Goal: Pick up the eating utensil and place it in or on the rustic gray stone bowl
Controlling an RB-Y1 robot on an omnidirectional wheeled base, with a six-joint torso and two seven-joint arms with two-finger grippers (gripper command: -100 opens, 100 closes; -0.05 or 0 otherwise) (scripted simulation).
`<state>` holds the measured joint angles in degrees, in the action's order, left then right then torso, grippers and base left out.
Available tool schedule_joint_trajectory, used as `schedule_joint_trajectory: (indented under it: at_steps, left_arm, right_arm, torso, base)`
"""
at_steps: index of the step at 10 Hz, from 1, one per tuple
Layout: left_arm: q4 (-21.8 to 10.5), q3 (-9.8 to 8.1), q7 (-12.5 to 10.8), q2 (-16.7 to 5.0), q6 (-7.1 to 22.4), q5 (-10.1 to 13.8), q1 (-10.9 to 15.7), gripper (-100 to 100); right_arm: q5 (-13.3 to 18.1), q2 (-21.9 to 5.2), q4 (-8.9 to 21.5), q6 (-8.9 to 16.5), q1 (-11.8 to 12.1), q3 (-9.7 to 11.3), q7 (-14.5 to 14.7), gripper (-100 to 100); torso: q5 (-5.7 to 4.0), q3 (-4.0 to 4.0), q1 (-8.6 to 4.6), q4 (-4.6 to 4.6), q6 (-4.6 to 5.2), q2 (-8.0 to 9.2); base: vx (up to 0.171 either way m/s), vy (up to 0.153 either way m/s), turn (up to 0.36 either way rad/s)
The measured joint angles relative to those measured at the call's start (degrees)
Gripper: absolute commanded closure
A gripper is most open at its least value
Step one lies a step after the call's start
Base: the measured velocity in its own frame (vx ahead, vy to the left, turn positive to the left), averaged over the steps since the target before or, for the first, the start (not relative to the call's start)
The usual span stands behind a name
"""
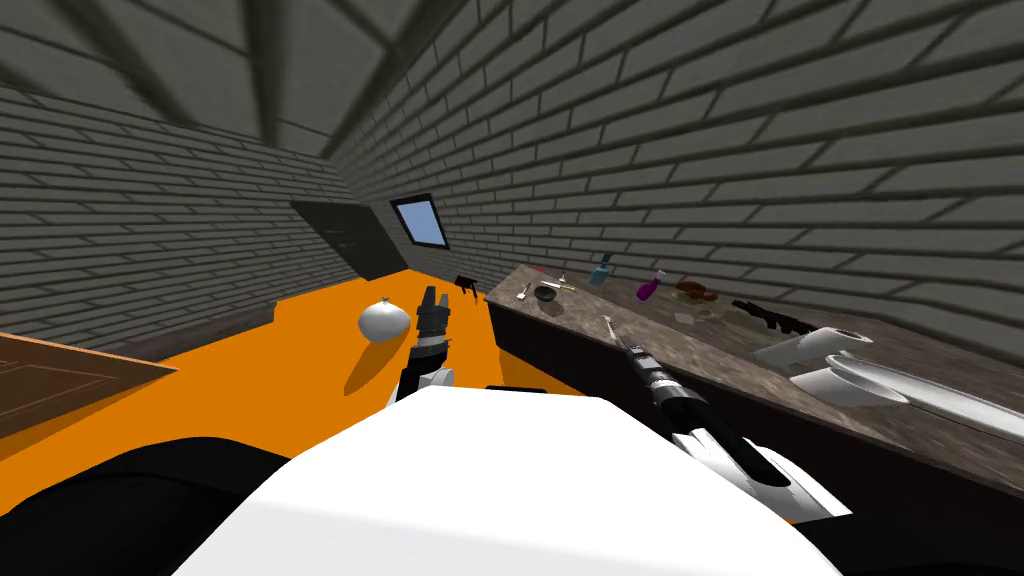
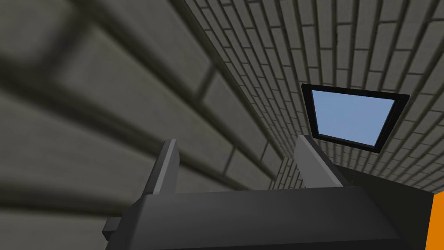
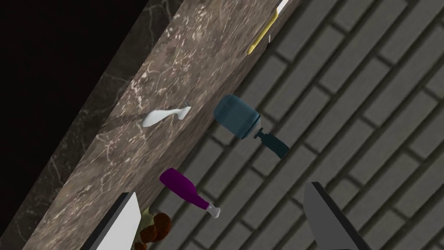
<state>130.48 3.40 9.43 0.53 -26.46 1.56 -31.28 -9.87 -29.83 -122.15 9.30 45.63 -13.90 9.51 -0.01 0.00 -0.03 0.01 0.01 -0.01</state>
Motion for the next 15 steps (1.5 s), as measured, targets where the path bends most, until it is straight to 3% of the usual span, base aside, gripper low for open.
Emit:
schedule_joint_trajectory:
  at_steps: [1,2,6,7,9,15]
  left_arm:
    - [0.0,0.00,0.0,0.0,0.0,0.0,0.0,0]
    - [0.0,-0.01,0.0,0.0,0.0,0.0,0.0,0]
    - [0.0,0.00,0.0,0.0,0.0,0.0,0.0,0]
    - [0.0,-0.01,0.0,0.0,0.0,0.0,0.0,0]
    - [0.0,-0.01,0.0,0.0,0.0,0.0,0.0,0]
    - [0.0,-0.01,0.0,0.0,0.0,0.0,0.0,0]
  right_arm:
    - [-0.4,-1.8,2.3,-0.2,1.9,-0.7,0.0,-100]
    - [-0.4,-2.5,2.8,0.6,1.8,-1.0,0.1,-100]
    - [-0.3,-8.2,5.9,7.0,4.6,-2.8,0.4,-100]
    - [0.1,-8.3,6.3,7.9,4.9,-2.8,0.6,-100]
    - [0.1,-11.7,10.8,9.4,4.6,-2.7,0.9,-100]
    - [1.2,-21.3,19.6,16.6,8.7,-3.2,1.6,-100]
  torso:
    - [0.00,-0.02,0.00,-0.01,0.01,-0.04]
    - [-0.01,-0.05,-0.02,-0.01,0.04,-0.08]
    - [0.01,-0.22,0.03,-0.08,0.00,-0.39]
    - [-0.01,-0.20,0.00,-0.08,0.04,-0.33]
    - [-0.01,-0.21,-0.05,-0.08,0.01,-0.37]
    - [0.00,-0.32,0.02,-0.13,0.03,-0.55]
  base:
    - [0.016,0.017,0.066]
    - [0.027,0.023,0.147]
    - [0.073,0.030,0.206]
    - [0.053,0.018,0.126]
    - [0.109,0.026,0.216]
    - [0.143,0.022,0.177]
